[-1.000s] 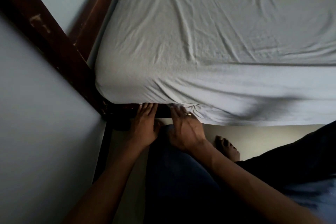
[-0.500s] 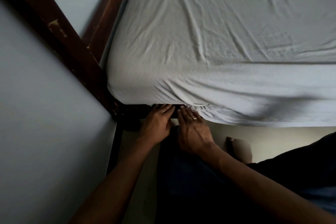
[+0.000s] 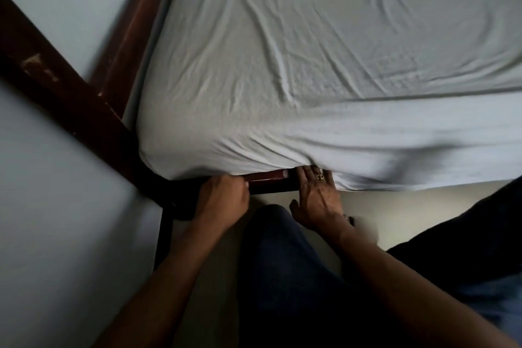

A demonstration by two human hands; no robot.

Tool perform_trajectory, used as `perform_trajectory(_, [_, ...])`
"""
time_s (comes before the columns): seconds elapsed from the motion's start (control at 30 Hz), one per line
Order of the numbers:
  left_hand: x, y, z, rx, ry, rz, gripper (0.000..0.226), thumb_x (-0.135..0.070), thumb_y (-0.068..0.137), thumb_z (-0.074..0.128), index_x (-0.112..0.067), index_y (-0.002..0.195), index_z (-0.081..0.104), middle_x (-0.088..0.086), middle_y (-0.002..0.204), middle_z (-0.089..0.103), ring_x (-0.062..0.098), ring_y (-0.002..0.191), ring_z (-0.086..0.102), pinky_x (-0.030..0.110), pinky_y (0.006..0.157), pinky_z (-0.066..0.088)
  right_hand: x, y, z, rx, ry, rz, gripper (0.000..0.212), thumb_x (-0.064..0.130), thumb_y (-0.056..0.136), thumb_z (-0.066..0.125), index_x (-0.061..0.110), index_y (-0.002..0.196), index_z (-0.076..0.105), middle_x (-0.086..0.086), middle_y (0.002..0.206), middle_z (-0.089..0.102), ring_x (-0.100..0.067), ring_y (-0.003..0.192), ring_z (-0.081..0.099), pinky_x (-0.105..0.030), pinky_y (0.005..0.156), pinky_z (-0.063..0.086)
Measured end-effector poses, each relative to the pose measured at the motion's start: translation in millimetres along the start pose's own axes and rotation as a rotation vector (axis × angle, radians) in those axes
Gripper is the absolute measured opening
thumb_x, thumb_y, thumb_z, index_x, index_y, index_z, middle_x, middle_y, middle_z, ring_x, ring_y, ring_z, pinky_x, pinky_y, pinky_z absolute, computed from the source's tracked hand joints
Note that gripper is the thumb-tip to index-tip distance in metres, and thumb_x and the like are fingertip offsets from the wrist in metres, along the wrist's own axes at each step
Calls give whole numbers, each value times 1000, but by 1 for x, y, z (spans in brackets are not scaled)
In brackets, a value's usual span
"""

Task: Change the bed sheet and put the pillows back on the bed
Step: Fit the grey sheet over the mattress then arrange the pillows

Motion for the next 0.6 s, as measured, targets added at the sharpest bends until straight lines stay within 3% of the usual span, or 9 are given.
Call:
perform_trajectory(0.07, [-34,3,-7,-28,-94,155,26,-32,95,49,-14,88,67,13,85,70,33,78,68,37,67,51,4,7,0,31,28,32,67,44,70,63,17,129,49,-6,128,57,-28,124,52,-46,113,31])
perform_trajectory(0.17, [-81,13,18,107,-281,363,49,-22,88,51,-8,135,56,15,127,64,32,114,62,39,100,50,7,10,-2,39,59,-13,59,43,75,61,17,128,57,-7,125,60,-30,120,55,-45,108,34])
perform_trajectory(0.27, [-97,22,49,216,-159,301,81,-29,85,61,-9,155,26,14,148,47,31,135,44,43,117,30,-7,-6,-22,-32,151,-76,49,33,75,66,21,123,64,-2,129,62,-25,122,55,-36,103,43])
perform_trajectory(0.37, [-103,22,58,188,42,309,84,-41,86,60,-9,155,25,15,155,36,33,141,33,49,120,20,-31,-27,-28,-135,281,22,63,32,71,59,19,133,57,-3,137,58,-24,121,55,-36,96,51])
perform_trajectory(0.47, [-113,25,45,214,37,293,63,-40,93,53,-9,147,40,17,143,48,34,130,48,44,108,40,-54,-19,-13,3,128,147,81,44,69,54,16,144,45,-6,142,52,-29,130,50,-42,111,39])
perform_trajectory(0.53, [-121,25,28,170,-40,331,43,-39,96,49,-12,130,55,12,126,61,30,114,60,39,93,49,-56,-3,-11,58,17,134,76,50,71,58,17,139,50,-7,135,56,-30,130,48,-45,115,31])
perform_trajectory(0.6, [-132,27,20,116,-112,441,46,-35,96,47,-10,134,54,12,128,61,30,117,58,38,99,46,-57,8,-15,29,44,140,62,50,73,61,20,128,57,-6,124,62,-29,122,55,-44,114,31])
Point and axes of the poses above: each hand's wrist, its own y-axis towards the middle knuckle, its own z-axis out of the palm, x = y × z, the point moved 5 cm from there along y, towards the middle knuckle
